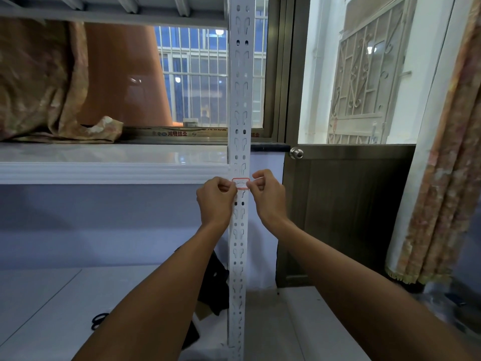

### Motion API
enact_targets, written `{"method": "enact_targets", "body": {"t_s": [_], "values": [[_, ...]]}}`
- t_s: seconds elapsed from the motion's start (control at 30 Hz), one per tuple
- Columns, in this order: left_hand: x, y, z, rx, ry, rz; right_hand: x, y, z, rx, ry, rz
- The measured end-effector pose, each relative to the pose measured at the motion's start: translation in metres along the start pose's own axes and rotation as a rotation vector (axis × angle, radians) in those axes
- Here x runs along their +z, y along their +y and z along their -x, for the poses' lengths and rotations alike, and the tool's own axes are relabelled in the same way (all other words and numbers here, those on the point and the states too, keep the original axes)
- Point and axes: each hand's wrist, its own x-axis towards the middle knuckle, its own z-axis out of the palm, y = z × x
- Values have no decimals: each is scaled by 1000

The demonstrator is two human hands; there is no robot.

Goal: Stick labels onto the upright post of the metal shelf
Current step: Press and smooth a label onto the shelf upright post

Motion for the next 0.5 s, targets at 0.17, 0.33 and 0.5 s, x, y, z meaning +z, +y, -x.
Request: {"method": "enact_targets", "body": {"t_s": [0.17,0.33,0.5], "values": [[-2,3,1,0,-13,-5,0,-3,2,27,4,-43],[1,4,-2,-60,27,1,4,-1,1,35,11,-32],[1,2,-5,-82,40,-9,8,5,0,32,-71,-54]]}}
